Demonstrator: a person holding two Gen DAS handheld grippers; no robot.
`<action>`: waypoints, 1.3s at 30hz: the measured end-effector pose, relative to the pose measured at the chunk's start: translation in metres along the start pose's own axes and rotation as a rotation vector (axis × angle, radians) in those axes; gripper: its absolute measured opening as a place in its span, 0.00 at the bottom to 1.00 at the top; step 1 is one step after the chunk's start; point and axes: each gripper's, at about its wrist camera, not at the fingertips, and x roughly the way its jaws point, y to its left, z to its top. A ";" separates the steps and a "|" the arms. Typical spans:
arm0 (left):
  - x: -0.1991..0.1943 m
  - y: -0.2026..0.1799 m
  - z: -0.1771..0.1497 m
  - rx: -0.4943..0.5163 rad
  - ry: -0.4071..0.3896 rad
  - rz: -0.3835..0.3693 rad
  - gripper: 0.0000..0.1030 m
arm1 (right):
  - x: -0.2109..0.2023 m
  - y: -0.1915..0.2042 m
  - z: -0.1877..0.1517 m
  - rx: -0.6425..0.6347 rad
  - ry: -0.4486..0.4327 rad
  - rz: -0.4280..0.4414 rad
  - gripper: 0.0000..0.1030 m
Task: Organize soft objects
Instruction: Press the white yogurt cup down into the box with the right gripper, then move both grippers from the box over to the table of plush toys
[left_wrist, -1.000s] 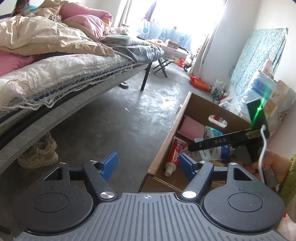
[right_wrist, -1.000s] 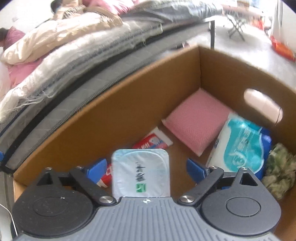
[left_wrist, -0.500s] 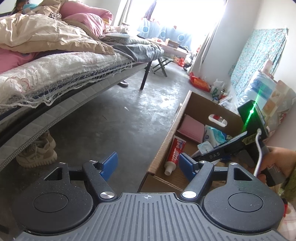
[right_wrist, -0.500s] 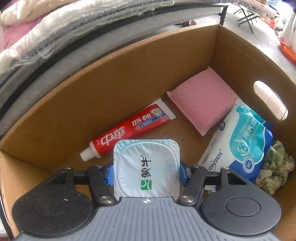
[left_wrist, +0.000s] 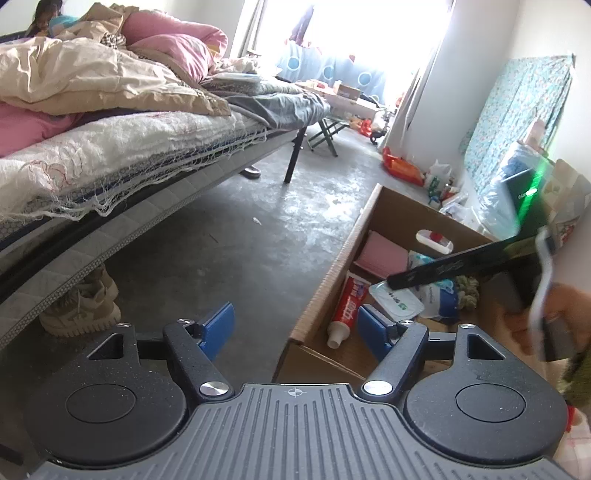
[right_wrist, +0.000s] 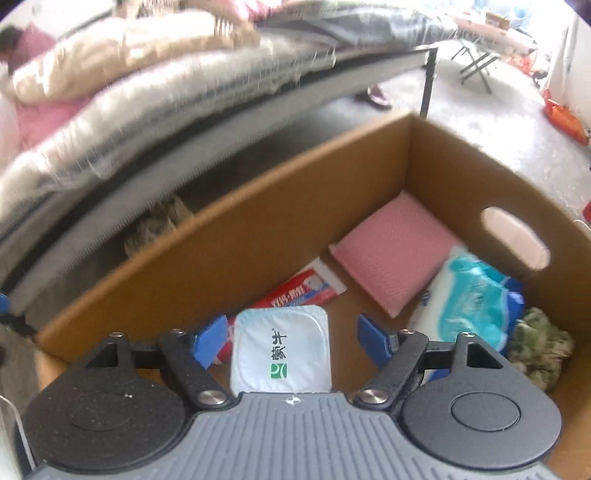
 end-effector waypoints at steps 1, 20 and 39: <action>-0.002 -0.003 0.000 0.002 -0.002 -0.002 0.73 | -0.012 -0.002 -0.001 0.012 -0.023 0.008 0.77; -0.066 -0.129 -0.040 0.251 -0.023 -0.219 1.00 | -0.269 -0.037 -0.233 0.362 -0.536 -0.013 1.00; -0.061 -0.335 -0.118 0.666 0.008 -0.452 1.00 | -0.295 -0.085 -0.423 0.706 -0.723 -0.451 0.99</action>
